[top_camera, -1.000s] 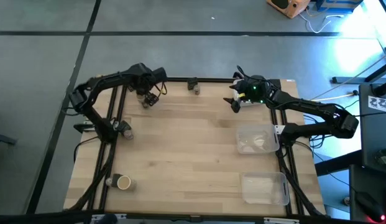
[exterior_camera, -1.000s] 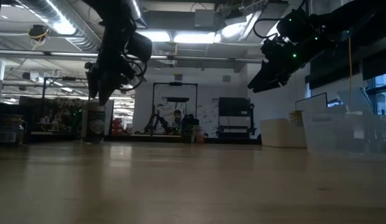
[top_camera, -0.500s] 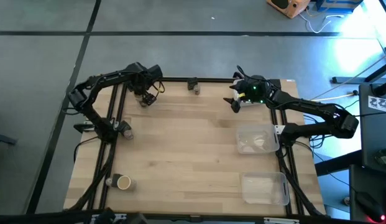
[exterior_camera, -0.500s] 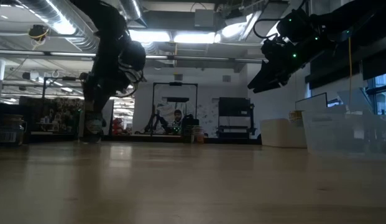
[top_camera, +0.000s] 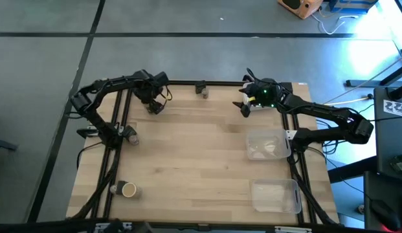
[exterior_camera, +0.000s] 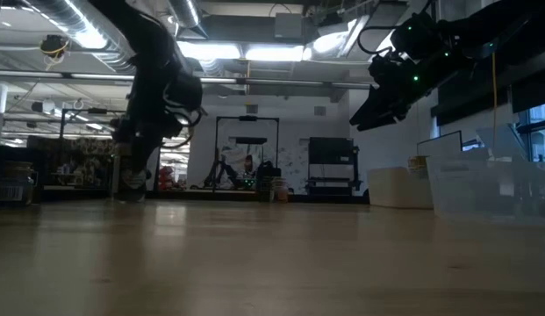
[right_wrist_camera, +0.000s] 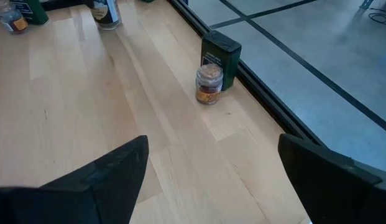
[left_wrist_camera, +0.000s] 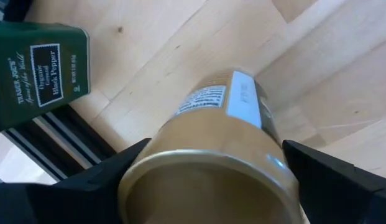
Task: Sort spices by type
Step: Put the top brown seasoning bottle into the white bin
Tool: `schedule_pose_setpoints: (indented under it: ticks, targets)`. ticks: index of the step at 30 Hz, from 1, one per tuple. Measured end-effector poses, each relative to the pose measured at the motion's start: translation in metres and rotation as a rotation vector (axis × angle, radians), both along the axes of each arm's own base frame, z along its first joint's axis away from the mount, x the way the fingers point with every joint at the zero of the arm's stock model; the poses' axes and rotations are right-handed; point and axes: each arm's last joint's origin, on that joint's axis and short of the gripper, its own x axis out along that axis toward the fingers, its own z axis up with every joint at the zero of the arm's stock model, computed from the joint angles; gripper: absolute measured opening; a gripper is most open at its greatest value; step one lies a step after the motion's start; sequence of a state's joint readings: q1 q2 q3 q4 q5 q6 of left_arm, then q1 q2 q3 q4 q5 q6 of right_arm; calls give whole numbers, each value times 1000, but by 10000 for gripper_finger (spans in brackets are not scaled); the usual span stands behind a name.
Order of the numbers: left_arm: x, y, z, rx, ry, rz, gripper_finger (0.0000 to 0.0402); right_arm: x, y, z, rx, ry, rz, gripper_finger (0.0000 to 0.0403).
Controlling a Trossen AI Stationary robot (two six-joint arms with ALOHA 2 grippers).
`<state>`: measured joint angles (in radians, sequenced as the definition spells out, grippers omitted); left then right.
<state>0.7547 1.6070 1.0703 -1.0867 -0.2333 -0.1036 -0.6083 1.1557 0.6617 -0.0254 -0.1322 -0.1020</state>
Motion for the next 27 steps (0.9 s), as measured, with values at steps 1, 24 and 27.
schedule_pose_setpoints:
  ticks: [1, 24, 27]
  targets:
    - [0, 0, 0, 0, -2, -2, 328, 0, 0, 0, 0, 0, 0, 358]
    - [73, -65, 14, 49, -239, -182, 267, 16, 28, 3, 67, -65, 220, 358]
    - [89, -75, 20, 56, -318, -215, 268, 20, 35, 3, 57, -60, 254, 358]
